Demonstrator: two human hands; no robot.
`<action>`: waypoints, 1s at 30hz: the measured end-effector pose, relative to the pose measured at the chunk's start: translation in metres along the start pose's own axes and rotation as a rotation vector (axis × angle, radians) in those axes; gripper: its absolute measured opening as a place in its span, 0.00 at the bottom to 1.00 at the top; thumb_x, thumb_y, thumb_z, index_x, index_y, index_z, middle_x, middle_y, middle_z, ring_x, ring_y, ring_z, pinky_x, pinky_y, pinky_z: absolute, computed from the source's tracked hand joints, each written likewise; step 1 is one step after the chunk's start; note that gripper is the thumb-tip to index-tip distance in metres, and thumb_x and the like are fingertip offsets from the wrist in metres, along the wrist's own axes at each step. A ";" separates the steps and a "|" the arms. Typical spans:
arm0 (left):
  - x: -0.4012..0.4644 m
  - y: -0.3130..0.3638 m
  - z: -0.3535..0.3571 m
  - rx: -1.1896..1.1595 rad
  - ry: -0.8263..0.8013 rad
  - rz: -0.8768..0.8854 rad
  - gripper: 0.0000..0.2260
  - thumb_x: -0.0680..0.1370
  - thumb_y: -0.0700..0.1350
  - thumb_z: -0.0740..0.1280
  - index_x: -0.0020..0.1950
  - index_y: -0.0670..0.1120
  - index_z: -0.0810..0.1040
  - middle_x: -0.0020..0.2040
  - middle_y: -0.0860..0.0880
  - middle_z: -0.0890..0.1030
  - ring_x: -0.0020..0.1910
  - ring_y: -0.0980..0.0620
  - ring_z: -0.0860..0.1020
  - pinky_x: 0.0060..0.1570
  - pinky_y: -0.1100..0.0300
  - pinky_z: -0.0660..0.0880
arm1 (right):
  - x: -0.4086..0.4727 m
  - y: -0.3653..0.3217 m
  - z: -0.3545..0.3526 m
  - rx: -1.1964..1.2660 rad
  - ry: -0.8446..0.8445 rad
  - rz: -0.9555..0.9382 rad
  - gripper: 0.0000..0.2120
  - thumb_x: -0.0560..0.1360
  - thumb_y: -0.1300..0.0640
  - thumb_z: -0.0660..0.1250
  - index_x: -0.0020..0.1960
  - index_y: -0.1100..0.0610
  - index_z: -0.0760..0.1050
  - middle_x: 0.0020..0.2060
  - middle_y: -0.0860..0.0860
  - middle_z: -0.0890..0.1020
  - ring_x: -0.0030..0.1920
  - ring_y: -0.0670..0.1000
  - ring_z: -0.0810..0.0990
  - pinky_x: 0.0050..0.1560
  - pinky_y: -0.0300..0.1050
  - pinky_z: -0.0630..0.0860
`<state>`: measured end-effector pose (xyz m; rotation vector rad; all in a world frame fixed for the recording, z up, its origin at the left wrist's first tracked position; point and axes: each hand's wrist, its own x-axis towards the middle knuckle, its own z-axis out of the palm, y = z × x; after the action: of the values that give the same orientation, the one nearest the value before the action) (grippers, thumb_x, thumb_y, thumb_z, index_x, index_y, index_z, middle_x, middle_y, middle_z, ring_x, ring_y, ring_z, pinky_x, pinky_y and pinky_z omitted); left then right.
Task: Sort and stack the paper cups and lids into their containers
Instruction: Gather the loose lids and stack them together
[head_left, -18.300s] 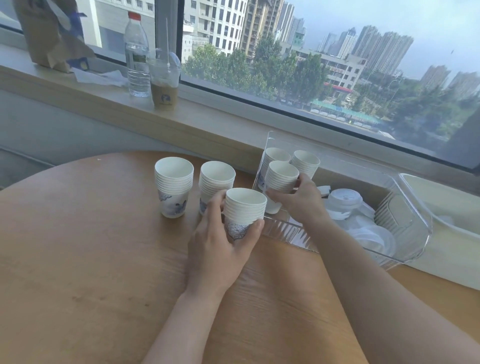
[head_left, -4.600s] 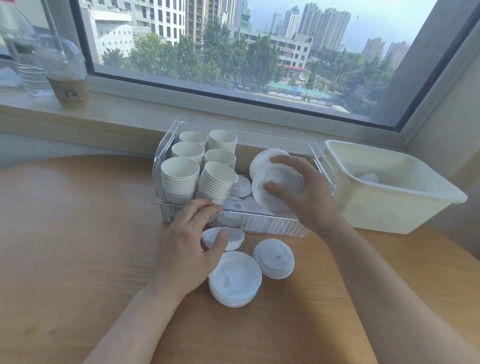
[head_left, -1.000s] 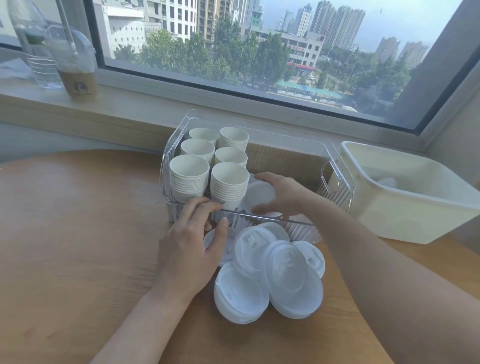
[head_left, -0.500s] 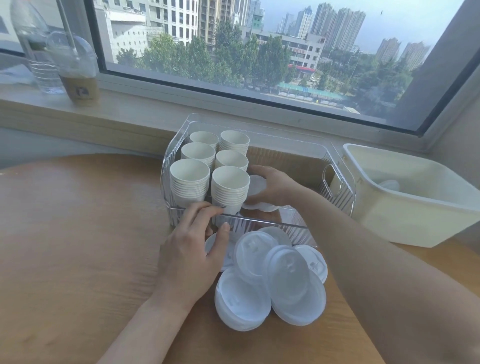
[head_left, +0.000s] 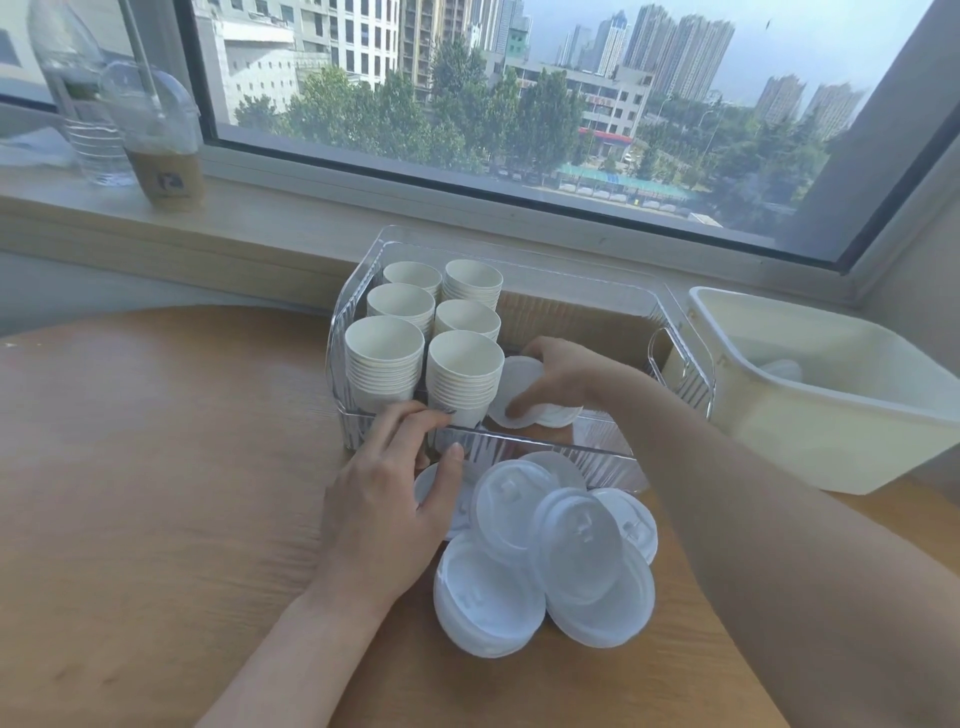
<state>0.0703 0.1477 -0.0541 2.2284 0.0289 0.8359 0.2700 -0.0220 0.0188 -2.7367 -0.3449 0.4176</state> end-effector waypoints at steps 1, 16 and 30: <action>0.000 0.000 0.000 0.001 0.002 -0.002 0.13 0.81 0.54 0.65 0.62 0.52 0.82 0.58 0.60 0.77 0.43 0.57 0.79 0.39 0.49 0.81 | -0.002 0.002 -0.001 0.015 0.011 -0.004 0.41 0.64 0.47 0.85 0.72 0.50 0.72 0.62 0.51 0.78 0.61 0.56 0.78 0.59 0.52 0.78; -0.014 0.000 -0.008 0.006 -0.015 0.061 0.16 0.81 0.58 0.63 0.65 0.54 0.79 0.63 0.63 0.74 0.49 0.60 0.79 0.41 0.55 0.80 | -0.135 0.028 -0.010 0.399 0.712 -0.330 0.17 0.72 0.50 0.81 0.56 0.50 0.78 0.48 0.44 0.82 0.48 0.46 0.80 0.46 0.38 0.74; -0.080 0.025 -0.038 -0.027 -0.177 -0.197 0.36 0.78 0.75 0.52 0.77 0.54 0.70 0.71 0.60 0.70 0.74 0.54 0.69 0.72 0.54 0.64 | -0.230 0.114 0.092 0.226 0.886 -0.360 0.20 0.75 0.58 0.77 0.63 0.46 0.74 0.57 0.39 0.76 0.52 0.45 0.80 0.46 0.41 0.76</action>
<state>-0.0200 0.1330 -0.0635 2.2231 0.1493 0.5287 0.0477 -0.1640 -0.0508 -2.2794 -0.4796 -0.7769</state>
